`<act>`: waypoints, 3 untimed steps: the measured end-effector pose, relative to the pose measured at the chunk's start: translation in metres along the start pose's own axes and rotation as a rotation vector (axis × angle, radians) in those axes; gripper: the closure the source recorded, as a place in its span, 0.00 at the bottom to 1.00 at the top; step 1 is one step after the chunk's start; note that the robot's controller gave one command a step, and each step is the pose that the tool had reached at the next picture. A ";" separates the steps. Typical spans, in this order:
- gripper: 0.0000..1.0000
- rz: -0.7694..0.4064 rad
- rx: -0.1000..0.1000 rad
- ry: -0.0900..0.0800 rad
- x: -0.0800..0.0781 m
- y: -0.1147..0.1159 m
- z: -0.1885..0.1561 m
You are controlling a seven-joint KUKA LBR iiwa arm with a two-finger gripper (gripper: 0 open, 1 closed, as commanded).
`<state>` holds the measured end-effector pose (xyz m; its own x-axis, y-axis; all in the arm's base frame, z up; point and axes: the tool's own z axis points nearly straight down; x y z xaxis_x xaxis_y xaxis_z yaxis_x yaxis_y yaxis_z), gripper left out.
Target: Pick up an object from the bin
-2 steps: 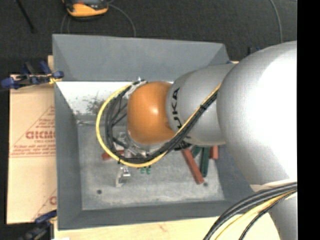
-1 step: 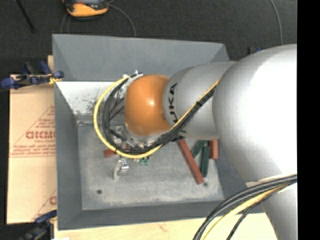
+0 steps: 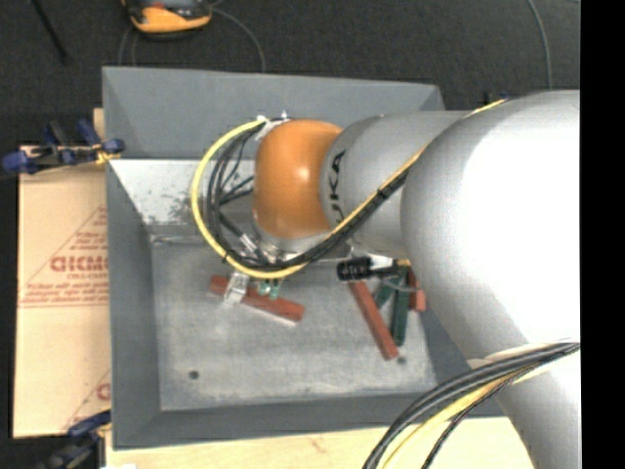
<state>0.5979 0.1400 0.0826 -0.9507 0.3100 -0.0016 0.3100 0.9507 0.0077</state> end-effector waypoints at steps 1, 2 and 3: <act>1.00 0.001 0.000 0.000 0.000 0.000 0.000; 1.00 -0.020 0.009 0.007 -0.003 0.000 -0.035; 1.00 -0.019 0.006 -0.001 -0.008 -0.003 -0.158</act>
Offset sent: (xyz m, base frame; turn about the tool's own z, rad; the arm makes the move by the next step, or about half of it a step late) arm 0.0201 0.0057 0.1499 -0.0767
